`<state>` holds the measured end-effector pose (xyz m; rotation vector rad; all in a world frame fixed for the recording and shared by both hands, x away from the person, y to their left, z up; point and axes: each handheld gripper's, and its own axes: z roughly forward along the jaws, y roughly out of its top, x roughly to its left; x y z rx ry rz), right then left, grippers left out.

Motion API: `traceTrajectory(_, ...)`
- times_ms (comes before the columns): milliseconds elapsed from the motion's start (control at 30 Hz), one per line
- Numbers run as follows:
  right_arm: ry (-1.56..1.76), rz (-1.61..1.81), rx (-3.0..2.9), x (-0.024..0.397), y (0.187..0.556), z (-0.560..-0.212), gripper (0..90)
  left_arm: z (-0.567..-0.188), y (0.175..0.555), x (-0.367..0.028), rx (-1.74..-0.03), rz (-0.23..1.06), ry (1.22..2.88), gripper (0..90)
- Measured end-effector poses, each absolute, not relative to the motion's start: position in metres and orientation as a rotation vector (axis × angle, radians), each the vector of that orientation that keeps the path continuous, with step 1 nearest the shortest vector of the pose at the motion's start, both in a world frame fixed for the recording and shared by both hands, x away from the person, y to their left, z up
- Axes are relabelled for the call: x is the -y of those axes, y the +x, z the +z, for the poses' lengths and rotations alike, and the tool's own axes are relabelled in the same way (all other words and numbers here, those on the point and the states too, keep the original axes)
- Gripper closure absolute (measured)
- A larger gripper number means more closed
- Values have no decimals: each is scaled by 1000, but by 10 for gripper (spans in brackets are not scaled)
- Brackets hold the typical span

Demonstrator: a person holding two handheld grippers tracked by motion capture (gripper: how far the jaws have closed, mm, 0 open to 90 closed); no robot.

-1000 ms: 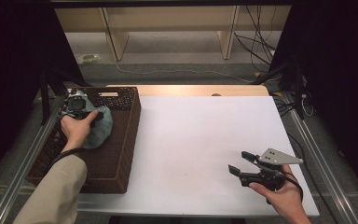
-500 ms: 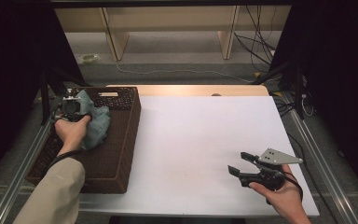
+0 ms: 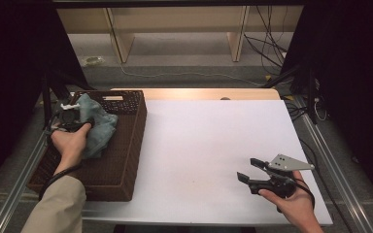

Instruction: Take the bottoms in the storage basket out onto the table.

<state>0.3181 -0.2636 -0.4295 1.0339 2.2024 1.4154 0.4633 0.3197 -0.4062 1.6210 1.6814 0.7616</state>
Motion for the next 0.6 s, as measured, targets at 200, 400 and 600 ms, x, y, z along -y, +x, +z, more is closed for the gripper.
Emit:
traceTrajectory(200,1030,1417,-2202,264,318,-429,282,-406,457,-318,-1651,774,1616,741)
traceTrajectory(400,1017,1428,-2201,265,317,-428,281,-401,452,-316,-1616,786,1587,744)
traceTrajectory(600,1012,1429,-2203,265,317,-428,282,-395,448,-312,-1588,805,1578,745)
